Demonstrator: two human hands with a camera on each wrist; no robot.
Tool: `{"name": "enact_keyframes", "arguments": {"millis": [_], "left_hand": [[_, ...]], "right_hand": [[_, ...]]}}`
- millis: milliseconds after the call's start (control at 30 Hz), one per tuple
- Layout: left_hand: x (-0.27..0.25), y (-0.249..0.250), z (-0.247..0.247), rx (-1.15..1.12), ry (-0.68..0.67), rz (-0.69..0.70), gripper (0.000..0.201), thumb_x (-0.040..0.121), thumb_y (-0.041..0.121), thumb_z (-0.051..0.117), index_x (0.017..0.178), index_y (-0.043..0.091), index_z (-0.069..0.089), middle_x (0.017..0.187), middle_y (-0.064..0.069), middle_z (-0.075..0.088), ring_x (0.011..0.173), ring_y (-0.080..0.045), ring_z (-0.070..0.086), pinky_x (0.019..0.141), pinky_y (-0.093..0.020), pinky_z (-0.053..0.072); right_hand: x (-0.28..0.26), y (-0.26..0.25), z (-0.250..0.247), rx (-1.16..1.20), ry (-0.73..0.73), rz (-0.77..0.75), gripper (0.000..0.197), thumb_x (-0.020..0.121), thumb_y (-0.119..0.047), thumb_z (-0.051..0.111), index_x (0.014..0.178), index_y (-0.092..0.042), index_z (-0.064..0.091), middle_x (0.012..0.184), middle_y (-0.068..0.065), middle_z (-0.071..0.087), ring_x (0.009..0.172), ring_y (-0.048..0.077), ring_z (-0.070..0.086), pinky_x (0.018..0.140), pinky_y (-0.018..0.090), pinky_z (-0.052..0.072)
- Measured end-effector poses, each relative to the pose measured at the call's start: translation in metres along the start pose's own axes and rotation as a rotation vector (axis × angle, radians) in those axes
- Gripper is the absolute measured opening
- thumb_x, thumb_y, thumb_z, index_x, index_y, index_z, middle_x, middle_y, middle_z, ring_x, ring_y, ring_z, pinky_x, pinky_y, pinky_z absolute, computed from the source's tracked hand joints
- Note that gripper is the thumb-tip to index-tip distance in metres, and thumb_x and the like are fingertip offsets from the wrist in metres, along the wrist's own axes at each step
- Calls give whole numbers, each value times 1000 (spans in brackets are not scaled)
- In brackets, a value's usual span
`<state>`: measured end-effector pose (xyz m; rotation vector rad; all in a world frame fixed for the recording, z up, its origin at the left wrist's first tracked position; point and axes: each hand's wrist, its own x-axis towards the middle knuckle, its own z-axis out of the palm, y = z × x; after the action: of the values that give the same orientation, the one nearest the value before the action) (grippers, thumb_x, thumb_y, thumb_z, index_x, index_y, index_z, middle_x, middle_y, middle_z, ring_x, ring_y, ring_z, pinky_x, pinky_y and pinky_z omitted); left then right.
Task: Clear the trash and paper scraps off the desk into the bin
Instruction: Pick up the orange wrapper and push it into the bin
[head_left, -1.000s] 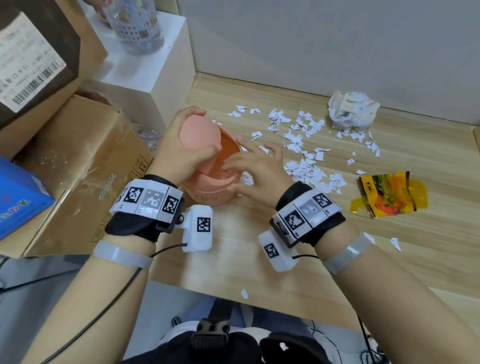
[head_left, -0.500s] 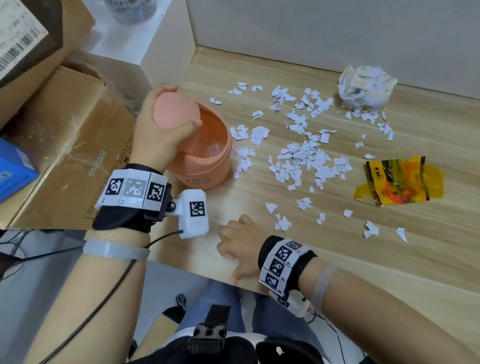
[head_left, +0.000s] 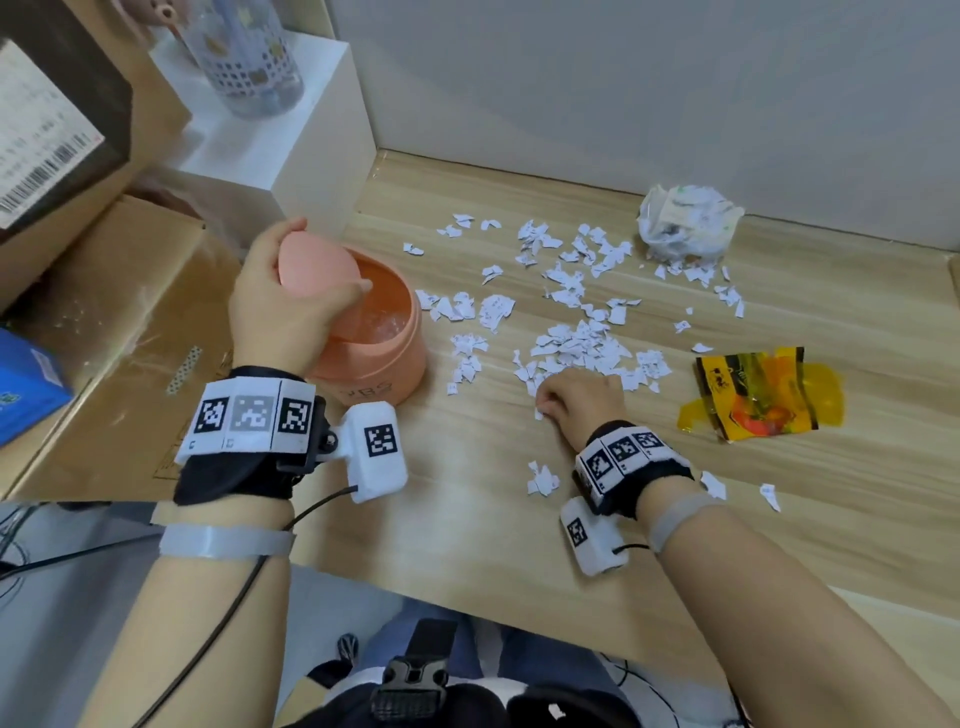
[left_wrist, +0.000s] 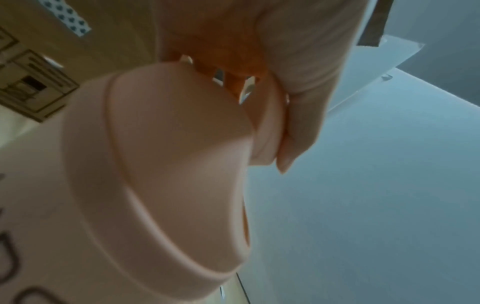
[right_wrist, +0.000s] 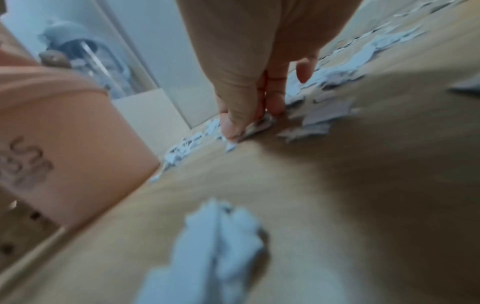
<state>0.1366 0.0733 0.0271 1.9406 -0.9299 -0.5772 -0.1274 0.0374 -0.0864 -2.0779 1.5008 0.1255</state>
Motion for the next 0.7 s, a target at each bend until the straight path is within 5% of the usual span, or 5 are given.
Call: {"name": "enact_keyframes", "arguments": {"millis": [167, 300, 400, 600, 700], "left_hand": [[2, 6, 4, 64, 35, 5, 72, 67, 20, 80, 130, 31, 46, 136, 3, 50, 123, -15, 44, 97, -24, 34], [3, 6, 11, 28, 48, 4, 65, 70, 15, 76, 127, 30, 49, 135, 1, 49, 115, -14, 43, 92, -25, 34], [6, 6, 15, 25, 56, 1, 63, 70, 14, 76, 125, 30, 50, 133, -1, 49, 115, -17, 44, 92, -28, 37], [8, 7, 18, 35, 58, -25, 62, 69, 16, 75, 123, 33, 50, 131, -2, 49, 119, -25, 45, 98, -39, 41], [9, 7, 19, 39, 47, -42, 60, 68, 19, 75, 120, 37, 50, 125, 4, 48, 122, -26, 44, 102, -46, 39]], "right_hand": [[-16, 26, -11, 246, 291, 207, 16, 87, -24, 51, 100, -24, 61, 119, 1, 50, 116, 21, 42, 96, 37, 23], [-33, 74, -25, 285, 555, 632, 64, 68, -37, 72, 125, -31, 43, 149, 6, 21, 139, 28, 16, 111, 50, 15], [-38, 107, -39, 340, 542, 859, 81, 67, -42, 72, 134, -35, 27, 156, 9, 5, 143, 33, 1, 112, 57, 10], [-38, 130, -39, 215, 325, 770, 65, 72, -48, 68, 130, -38, 41, 151, 5, 27, 135, 34, 25, 106, 56, 25], [-37, 116, -31, 142, 384, 610, 39, 80, -26, 66, 117, -29, 57, 135, 7, 49, 121, 34, 40, 98, 45, 36]]}}
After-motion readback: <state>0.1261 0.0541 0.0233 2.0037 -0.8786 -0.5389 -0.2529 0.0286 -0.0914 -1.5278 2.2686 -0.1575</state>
